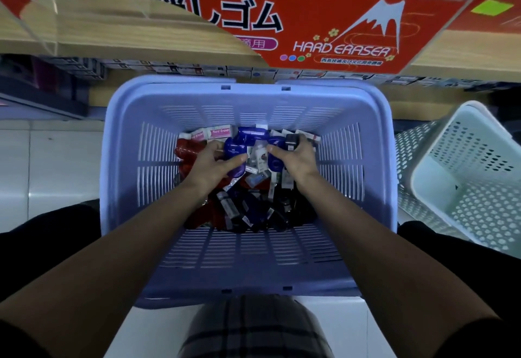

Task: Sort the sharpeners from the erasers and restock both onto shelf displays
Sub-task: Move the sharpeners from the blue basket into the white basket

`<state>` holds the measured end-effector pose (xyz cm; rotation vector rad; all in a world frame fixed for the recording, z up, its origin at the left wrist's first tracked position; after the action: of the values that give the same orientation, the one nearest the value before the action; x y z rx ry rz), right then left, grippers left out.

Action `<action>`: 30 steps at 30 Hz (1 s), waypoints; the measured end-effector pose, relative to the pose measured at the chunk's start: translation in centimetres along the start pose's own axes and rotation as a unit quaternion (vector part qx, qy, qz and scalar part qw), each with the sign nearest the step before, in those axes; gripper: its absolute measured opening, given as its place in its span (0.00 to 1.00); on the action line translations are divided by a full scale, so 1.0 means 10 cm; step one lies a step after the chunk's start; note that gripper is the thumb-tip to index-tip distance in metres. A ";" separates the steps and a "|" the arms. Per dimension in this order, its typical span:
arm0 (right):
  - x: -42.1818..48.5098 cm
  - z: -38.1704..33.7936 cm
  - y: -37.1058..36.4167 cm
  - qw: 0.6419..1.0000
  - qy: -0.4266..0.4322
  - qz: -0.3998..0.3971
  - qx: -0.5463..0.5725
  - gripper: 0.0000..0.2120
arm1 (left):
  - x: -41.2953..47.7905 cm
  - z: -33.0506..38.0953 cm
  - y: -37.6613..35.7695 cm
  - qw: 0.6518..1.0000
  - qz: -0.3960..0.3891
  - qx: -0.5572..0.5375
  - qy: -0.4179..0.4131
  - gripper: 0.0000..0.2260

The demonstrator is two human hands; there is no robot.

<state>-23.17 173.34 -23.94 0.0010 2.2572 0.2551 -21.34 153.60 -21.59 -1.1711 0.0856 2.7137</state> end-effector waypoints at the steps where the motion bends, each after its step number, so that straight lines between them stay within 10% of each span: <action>1: -0.06 -0.01 0.01 1.000 0.001 0.005 0.009 0.35 | -0.03 0.02 -0.02 1.000 0.001 -0.005 0.001 0.14; 12: -1.67 -0.85 1.50 0.983 0.160 0.069 0.063 0.14 | -0.55 1.42 -1.37 0.972 -0.105 0.110 -0.182 0.05; 21: -1.29 0.50 3.28 0.932 -0.013 0.227 0.282 0.14 | -0.18 1.45 -3.37 0.967 -0.182 0.113 -0.137 0.10; 28: -0.73 1.29 3.56 0.960 -0.135 0.148 0.194 0.13 | 0.59 0.88 -4.04 0.948 -0.152 0.277 -0.037 0.11; 30: -0.64 1.44 3.55 0.965 -0.146 0.123 0.181 0.15 | 0.71 0.71 -4.05 0.937 -0.151 0.315 0.008 0.24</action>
<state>-11.12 210.17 -21.49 0.4840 1.9761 -0.0311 -23.44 195.25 -21.06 -0.9123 0.6638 2.1511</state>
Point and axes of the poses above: each hand's wrist, its own x-axis towards the middle knuckle, its own y-axis out of the back of the hand, z = x × y, the point moved 10 cm from there along x, towards the middle knuckle, and after that the axes turned 8 degrees about -z, right-handed, at the moved point
